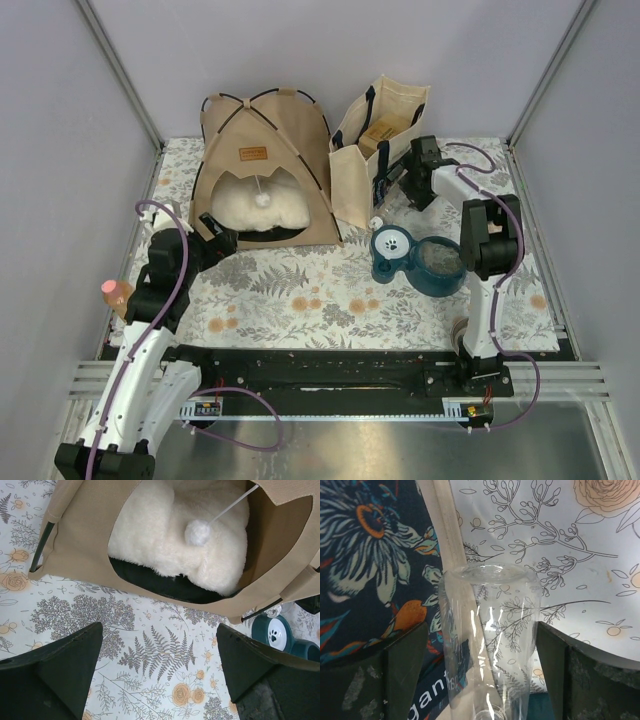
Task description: Set up the pet tent
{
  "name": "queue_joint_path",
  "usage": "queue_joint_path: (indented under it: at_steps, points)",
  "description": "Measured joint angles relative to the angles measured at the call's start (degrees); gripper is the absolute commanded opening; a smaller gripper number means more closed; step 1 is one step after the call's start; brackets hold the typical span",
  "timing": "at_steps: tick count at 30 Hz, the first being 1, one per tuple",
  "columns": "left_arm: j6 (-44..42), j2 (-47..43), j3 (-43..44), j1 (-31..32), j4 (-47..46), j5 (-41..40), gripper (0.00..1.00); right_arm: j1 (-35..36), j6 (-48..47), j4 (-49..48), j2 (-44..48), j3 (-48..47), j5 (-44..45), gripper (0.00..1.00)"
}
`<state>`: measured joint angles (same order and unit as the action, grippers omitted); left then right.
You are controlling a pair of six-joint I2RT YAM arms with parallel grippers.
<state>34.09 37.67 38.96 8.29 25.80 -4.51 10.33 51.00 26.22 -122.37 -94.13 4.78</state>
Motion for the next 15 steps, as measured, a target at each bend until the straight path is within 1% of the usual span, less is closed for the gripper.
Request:
queue_joint_path:
  at_steps: [2, 3, 4, 6, 10, 15]
  points:
    - [0.0, 0.0, 0.0, 0.0, 0.0, 0.0, 0.99, 0.0, 0.5, -0.1, -0.7, -0.3, -0.3, 0.84]
    - [0.0, 0.0, 0.0, 0.0, 0.0, 0.0, 0.99, 0.0, 0.9, -0.1, -1.1, -0.3, -0.4, 0.74]
    - [0.0, 0.0, 0.0, 0.0, 0.0, 0.1, 0.99, 0.0, 1.1, -0.1, -1.4, -0.3, -0.6, 0.67]
    - [0.0, 0.0, 0.0, 0.0, 0.0, 0.4, 0.99, 0.0, 1.3, -0.1, -1.6, -0.3, -0.9, 0.60]
    - [0.0, 0.1, 0.0, 0.0, 0.0, 1.8, 0.99, 0.0, 0.9, -1.6, -1.2, 0.9, -0.8, 0.57]
    - [-0.8, 1.4, 0.0, 0.0, 0.0, 7.5, 0.99, 0.0, -1.5, -3.0, 3.1, 6.1, 0.6, 0.57]
